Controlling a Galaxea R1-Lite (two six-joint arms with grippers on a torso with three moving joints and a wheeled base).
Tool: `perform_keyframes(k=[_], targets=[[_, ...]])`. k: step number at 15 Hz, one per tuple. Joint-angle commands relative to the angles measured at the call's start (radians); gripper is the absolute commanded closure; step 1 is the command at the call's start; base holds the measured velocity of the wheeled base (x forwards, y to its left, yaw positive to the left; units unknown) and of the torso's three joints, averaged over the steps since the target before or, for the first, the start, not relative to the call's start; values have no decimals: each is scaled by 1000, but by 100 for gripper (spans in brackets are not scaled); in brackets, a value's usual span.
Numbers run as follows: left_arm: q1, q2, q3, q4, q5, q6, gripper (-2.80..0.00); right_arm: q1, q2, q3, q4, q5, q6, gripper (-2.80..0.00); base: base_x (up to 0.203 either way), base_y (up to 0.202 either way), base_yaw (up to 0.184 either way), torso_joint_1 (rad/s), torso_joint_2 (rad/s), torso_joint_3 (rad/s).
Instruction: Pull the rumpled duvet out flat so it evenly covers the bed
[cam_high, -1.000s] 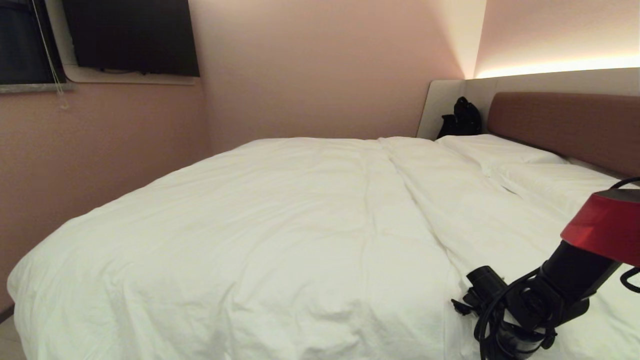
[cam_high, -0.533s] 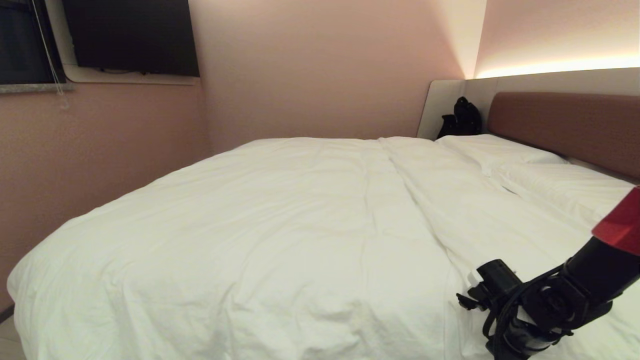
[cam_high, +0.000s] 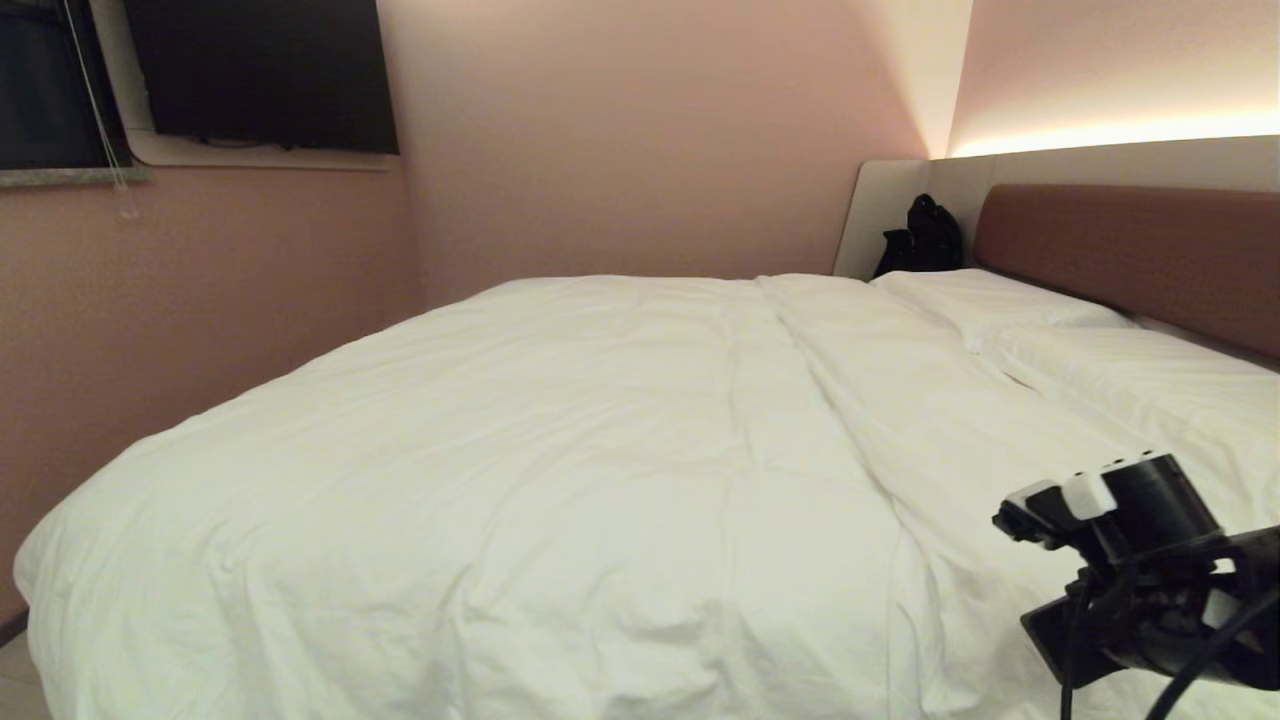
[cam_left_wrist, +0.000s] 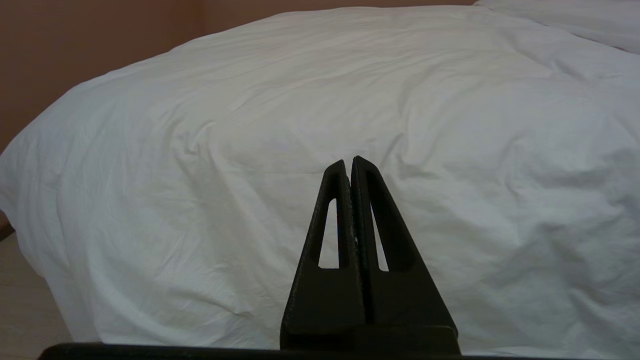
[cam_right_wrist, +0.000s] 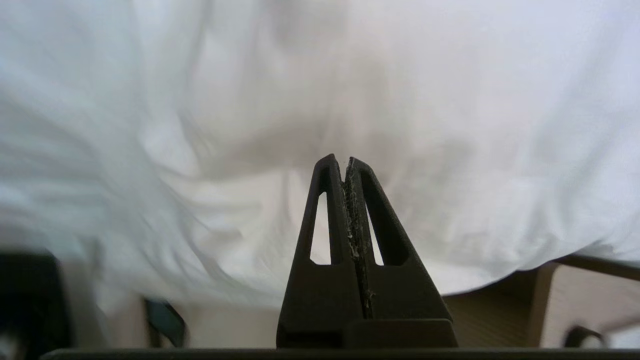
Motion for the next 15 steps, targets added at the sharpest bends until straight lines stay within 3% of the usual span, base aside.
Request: perform_keyframes(k=[1, 6, 11, 15], targets=[[0, 0, 0, 0, 0, 0, 0, -2, -197, -20, -1, -3, 135, 0, 0, 0, 0, 0, 0, 0], [0, 0, 0, 0, 0, 0, 0, -60, -402, -71, 2, -19, 172, 0, 0, 0, 0, 0, 0, 0], [0, 0, 0, 0, 0, 0, 0, -66, -516, -73, 2, -133, 165, 0, 0, 0, 0, 0, 0, 0], [0, 0, 0, 0, 0, 0, 0, -71, -612, -54, 9, -147, 171, 0, 0, 0, 0, 0, 0, 0]])
